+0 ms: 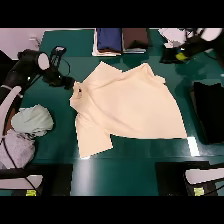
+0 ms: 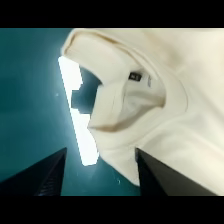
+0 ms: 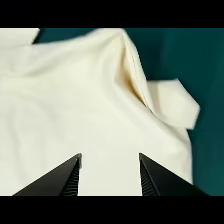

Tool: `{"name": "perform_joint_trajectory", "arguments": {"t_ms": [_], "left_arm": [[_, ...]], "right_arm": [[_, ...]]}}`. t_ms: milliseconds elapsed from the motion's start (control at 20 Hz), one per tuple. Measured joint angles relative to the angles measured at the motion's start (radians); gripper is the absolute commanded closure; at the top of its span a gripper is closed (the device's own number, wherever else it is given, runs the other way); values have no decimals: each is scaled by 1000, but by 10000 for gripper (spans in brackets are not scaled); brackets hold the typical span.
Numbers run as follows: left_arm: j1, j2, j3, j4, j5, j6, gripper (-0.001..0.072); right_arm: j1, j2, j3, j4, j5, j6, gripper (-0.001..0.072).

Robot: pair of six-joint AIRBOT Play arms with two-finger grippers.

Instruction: Fold the shirts.

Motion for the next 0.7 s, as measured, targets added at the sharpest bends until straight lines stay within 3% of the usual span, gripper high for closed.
{"name": "perform_joint_trajectory", "arguments": {"t_ms": [200, 300, 700], "left_arm": [[1, 160, -229, -51, -22, -27, 190], [1, 224, -333, -93, -11, -32, 191], [1, 307, -474, -202, 62, -39, 190]], "right_arm": [[-117, 185, -266, -100, 93, -13, 298], [-194, 287, -447, -123, 103, -15, 124], [-443, 476, -1012, -98, 34, -31, 137]]}}
